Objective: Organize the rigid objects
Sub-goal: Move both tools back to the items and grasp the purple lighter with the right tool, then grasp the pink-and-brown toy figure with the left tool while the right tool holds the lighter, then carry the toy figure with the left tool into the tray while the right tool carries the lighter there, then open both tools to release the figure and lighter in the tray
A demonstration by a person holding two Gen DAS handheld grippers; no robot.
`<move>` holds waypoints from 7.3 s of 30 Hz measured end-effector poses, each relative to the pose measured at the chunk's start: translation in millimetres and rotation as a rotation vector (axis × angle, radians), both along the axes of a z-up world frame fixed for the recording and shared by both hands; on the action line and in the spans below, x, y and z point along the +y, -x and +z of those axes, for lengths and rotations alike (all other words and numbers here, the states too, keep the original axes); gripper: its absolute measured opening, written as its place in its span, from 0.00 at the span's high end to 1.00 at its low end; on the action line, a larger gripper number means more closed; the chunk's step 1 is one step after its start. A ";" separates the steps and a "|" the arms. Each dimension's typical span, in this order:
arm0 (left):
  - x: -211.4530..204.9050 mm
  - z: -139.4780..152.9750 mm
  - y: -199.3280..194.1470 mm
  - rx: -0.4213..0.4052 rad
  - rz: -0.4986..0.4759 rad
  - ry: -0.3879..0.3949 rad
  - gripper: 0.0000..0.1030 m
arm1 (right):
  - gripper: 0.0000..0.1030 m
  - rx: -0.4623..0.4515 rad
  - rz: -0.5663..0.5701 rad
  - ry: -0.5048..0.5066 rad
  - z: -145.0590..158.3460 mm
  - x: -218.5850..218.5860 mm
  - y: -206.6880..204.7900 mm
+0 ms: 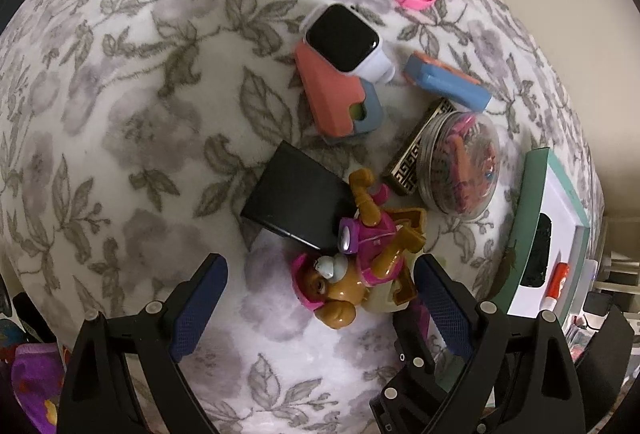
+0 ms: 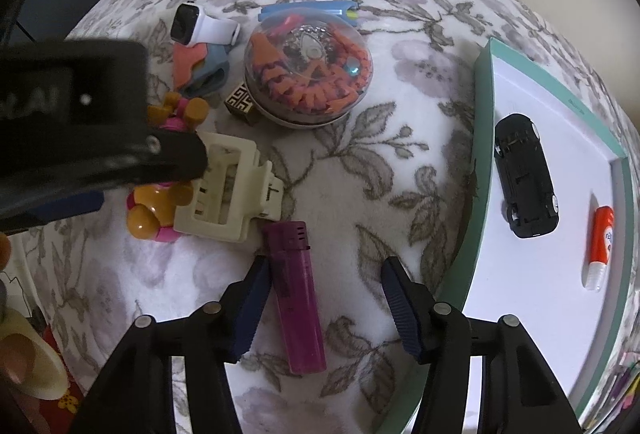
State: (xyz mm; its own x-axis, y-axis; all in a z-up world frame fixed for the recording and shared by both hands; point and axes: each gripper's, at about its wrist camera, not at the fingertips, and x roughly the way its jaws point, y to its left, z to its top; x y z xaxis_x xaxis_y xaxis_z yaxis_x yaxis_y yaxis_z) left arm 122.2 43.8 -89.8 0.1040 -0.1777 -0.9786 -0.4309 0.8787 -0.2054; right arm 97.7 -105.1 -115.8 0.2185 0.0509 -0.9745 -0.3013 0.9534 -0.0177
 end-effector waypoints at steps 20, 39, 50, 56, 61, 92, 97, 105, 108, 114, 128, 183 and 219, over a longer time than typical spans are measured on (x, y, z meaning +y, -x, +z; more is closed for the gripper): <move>1.5 -11.0 6.2 0.017 0.027 0.081 0.38 | 0.75 -0.004 -0.027 0.002 3.9 -6.7 -0.7; 17.8 31.4 12.0 -0.058 0.064 0.052 0.38 | 0.79 -0.066 -0.042 -0.070 47.8 -17.0 -2.7; 21.5 80.9 21.1 -0.189 0.040 0.022 0.38 | 0.88 -0.217 -0.102 -0.152 109.7 -36.2 -3.5; 14.1 84.1 19.5 -0.203 0.027 0.005 0.38 | 0.88 -0.208 -0.112 -0.154 107.2 -40.2 -7.1; 11.2 77.4 18.8 -0.187 0.021 0.001 0.38 | 0.88 -0.174 -0.106 -0.111 82.7 -38.0 -12.1; 9.7 35.8 5.3 -0.072 0.008 -0.044 0.38 | 0.59 -0.111 -0.102 -0.084 30.0 -26.3 -30.8; 9.6 35.6 4.9 -0.073 0.009 -0.043 0.38 | 0.59 -0.098 -0.095 -0.058 20.9 -21.4 -30.7; 9.0 34.4 4.9 -0.071 0.007 -0.041 0.38 | 0.59 -0.134 -0.064 0.009 12.9 -10.7 -25.3; 9.6 34.4 5.0 -0.072 0.006 -0.041 0.38 | 0.60 -0.130 -0.074 -0.011 12.5 -13.5 -25.3; 8.9 35.0 5.3 -0.073 0.006 -0.043 0.38 | 0.79 -0.140 -0.048 -0.001 13.9 -11.4 -20.8; 8.1 43.8 3.9 -0.106 -0.011 -0.057 0.38 | 0.80 -0.159 -0.107 -0.068 36.7 -27.8 -27.8; -232.5 18.9 41.1 -0.121 -0.665 -0.059 0.38 | 0.80 -0.029 -0.586 0.065 35.4 -250.5 -2.2; -206.4 59.4 33.0 -0.246 -0.599 -0.068 0.17 | 0.20 -0.128 -0.586 0.023 85.7 -243.1 -11.2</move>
State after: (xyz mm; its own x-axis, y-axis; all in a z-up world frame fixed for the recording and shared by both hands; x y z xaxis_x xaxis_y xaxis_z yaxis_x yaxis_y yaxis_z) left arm 89.2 -162.6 -30.5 0.2291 -0.2129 -0.9498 0.1898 0.9668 -0.1709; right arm 108.9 -348.2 -30.1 0.3195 -0.1342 -0.9380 0.2807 0.9589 -0.0415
